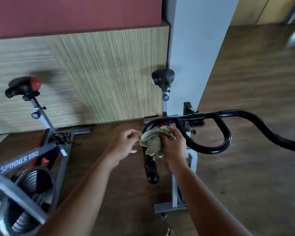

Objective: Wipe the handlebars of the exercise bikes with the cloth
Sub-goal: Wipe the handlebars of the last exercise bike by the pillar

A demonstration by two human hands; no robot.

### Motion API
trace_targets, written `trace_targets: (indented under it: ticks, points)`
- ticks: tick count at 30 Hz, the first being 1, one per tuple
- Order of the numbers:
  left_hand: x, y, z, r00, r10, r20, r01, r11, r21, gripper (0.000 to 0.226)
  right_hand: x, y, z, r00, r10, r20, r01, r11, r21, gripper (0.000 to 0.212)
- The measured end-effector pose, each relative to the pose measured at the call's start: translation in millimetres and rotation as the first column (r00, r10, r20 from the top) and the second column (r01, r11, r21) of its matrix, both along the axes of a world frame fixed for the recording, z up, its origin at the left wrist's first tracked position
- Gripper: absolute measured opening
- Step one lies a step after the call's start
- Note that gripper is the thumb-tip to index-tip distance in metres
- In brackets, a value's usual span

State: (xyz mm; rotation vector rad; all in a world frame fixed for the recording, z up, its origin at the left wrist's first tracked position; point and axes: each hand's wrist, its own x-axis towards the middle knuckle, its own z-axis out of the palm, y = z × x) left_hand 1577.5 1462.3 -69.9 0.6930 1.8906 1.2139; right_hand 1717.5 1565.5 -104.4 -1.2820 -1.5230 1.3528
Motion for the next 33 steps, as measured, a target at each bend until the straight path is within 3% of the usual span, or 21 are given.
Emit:
trace_targets:
  ticks: [5,7,9,12,16,22,29,33]
  points:
    - [2,-4,-6,0.999,0.034,0.021,-0.033,0.999,-0.013,0.012,-15,17,14,0.986,-0.016,0.163,-0.043,0.937,0.347,0.035]
    - [3,-4,-6,0.998,0.045,0.035,-0.044,0.999,-0.02,0.019,-19,30,15,0.961,-0.007,0.277,-0.139,0.852,0.505,0.036]
    - [5,-3,-5,0.994,0.072,0.081,-0.071,0.997,-0.016,0.023,-22,45,12,0.905,0.049,0.422,-0.304,0.77,0.561,0.039]
    - [11,-1,-4,0.97,0.103,0.22,-0.107,0.994,0.006,0.034,-22,56,9,0.835,0.188,0.517,-0.493,0.675,0.549,0.04]
    - [17,0,-6,0.956,0.093,0.278,-0.105,0.994,0.028,0.035,-27,55,8,0.799,0.293,0.526,-0.59,0.552,0.589,0.04]
    - [21,-9,-10,0.948,0.071,0.31,-0.101,0.991,0.082,0.032,-28,50,4,0.738,0.445,0.507,-0.674,0.499,0.545,0.045]
    - [28,-18,-16,0.902,0.18,0.392,-0.218,0.974,0.055,0.024,0,44,9,0.656,0.612,0.442,-0.753,0.571,0.327,0.044]
    - [31,-25,-16,0.898,0.179,0.403,-0.218,0.975,0.053,0.023,17,36,11,0.644,0.696,0.319,-0.763,0.613,0.203,0.041]
